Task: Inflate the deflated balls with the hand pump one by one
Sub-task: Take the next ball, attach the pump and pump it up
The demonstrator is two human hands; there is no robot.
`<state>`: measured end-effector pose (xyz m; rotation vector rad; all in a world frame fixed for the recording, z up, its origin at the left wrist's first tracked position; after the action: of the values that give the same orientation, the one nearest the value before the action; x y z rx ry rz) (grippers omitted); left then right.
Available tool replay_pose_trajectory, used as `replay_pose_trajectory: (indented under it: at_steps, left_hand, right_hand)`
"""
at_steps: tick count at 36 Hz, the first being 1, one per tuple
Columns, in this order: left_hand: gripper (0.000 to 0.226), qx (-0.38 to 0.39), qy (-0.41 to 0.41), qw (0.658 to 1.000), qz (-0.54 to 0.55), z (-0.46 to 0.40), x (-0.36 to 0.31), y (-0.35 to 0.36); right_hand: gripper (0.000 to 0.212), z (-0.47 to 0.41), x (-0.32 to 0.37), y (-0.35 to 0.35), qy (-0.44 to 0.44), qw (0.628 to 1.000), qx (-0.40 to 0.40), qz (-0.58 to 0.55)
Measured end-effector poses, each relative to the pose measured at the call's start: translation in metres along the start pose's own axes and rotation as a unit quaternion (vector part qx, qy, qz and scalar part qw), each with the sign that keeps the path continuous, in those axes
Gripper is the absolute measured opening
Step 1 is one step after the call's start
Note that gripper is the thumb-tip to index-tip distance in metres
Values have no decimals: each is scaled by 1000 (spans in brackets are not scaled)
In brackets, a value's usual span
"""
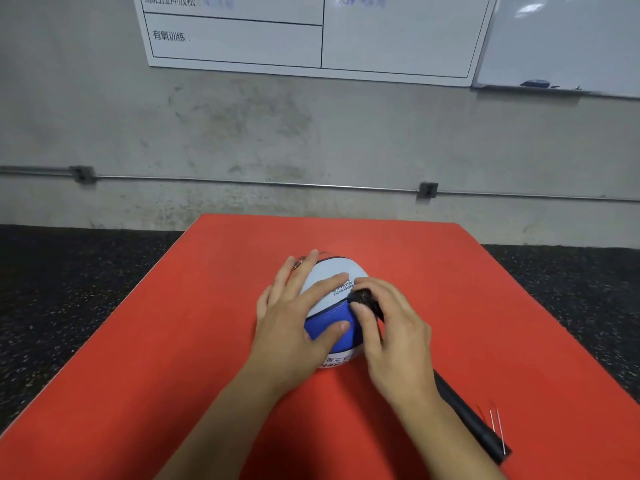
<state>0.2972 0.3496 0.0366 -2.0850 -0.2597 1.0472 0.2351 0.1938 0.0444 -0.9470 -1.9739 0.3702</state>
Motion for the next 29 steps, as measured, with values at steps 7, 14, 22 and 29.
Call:
replay_pose_trajectory:
  at_steps: [7, 14, 22, 29]
  left_hand:
    - [62, -5, -4, 999, 34, -2, 3, 0]
    - [64, -5, -10, 999, 51, -1, 9, -4]
    - [85, 5, -39, 995, 94, 5, 23, -8]
    - [72, -58, -38, 992, 109, 7, 34, -23]
  right_hand:
    - [17, -1, 2, -6, -13, 999, -8, -31]
    - [11, -5, -7, -16, 16, 995, -40, -85]
    - [17, -6, -28, -11, 72, 989, -58, -116]
    - [41, -9, -43, 4, 97, 988, -16, -119]
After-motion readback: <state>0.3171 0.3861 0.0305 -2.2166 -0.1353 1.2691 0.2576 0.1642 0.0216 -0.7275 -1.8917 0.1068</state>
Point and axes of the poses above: each hand's wrist, its own z-axis away from the middle knuckle, its own y-axis out of the palm, x = y × z, the point moved 7 cm from there along -z, towards the middle knuckle, and after that the axes turned 13 degrees about x, right-handed, at the moved point
